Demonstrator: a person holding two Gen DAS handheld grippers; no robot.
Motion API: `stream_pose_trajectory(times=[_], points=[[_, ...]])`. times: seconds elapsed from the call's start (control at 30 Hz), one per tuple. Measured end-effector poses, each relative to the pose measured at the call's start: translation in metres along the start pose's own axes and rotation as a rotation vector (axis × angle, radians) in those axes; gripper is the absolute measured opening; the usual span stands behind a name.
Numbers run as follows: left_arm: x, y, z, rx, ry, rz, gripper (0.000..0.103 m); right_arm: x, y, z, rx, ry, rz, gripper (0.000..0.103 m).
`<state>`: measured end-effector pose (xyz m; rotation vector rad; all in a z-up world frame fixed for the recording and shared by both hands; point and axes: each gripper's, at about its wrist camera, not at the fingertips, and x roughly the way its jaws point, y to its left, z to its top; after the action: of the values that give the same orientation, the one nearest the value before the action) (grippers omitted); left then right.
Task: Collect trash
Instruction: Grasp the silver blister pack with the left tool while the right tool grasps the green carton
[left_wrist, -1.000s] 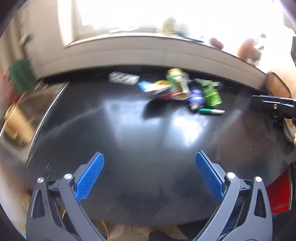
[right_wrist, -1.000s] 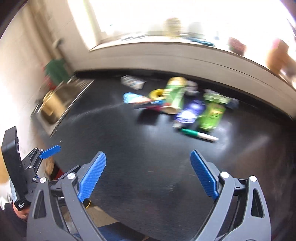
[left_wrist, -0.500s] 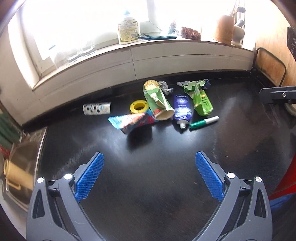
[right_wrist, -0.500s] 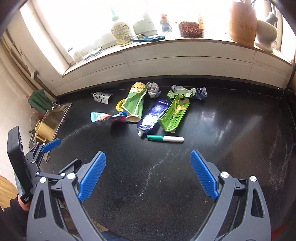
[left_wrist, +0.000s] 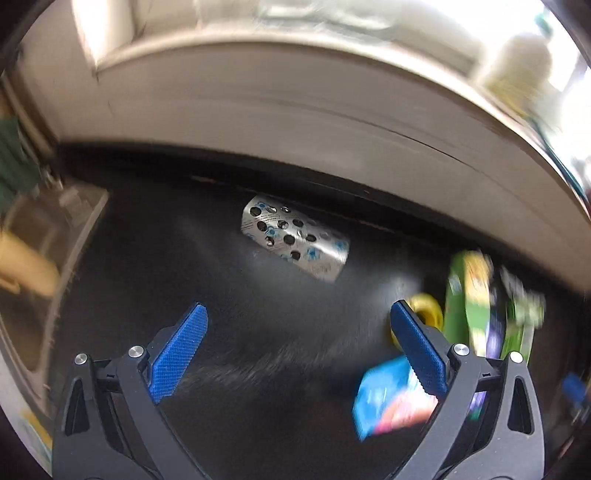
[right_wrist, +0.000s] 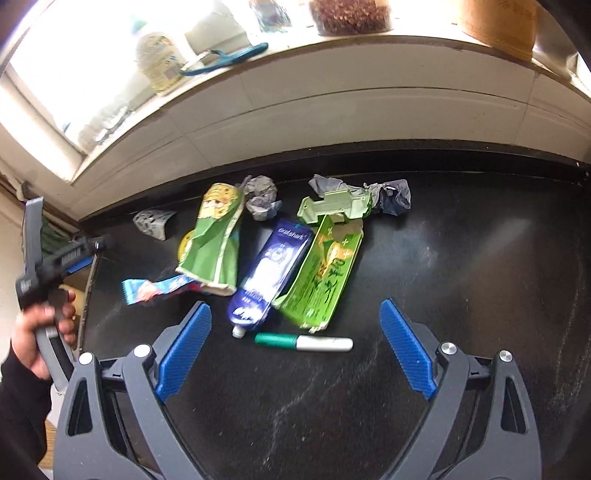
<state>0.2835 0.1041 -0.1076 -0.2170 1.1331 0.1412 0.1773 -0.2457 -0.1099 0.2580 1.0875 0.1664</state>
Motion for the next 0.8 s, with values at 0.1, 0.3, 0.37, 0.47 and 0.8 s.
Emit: stream_pose_trajectory(times=[0.1, 0.3, 0.37, 0.47, 0.8], points=[[0.046, 0.002, 0.022, -0.174, 0.067, 0.051, 0.096, 0.024, -0.006, 0.008, 0.012, 0.034, -0.027, 0.09], [0.092, 0.002, 0.041, -0.365, 0.085, 0.164, 0.096, 0.061, -0.02, 0.016, 0.053, 0.083, -0.06, 0.089], [0.099, 0.002, 0.042, -0.392, 0.085, 0.194, 0.096, 0.072, -0.021, 0.016, 0.064, 0.095, -0.064, 0.089], [0.109, 0.001, 0.042, -0.405, 0.093, 0.217, 0.096, 0.085, -0.025, 0.017, 0.097, 0.114, -0.072, 0.086], [0.086, 0.007, 0.022, -0.402, -0.003, 0.132, 0.042, 0.095, -0.018, 0.008, 0.101, 0.133, -0.043, 0.029]])
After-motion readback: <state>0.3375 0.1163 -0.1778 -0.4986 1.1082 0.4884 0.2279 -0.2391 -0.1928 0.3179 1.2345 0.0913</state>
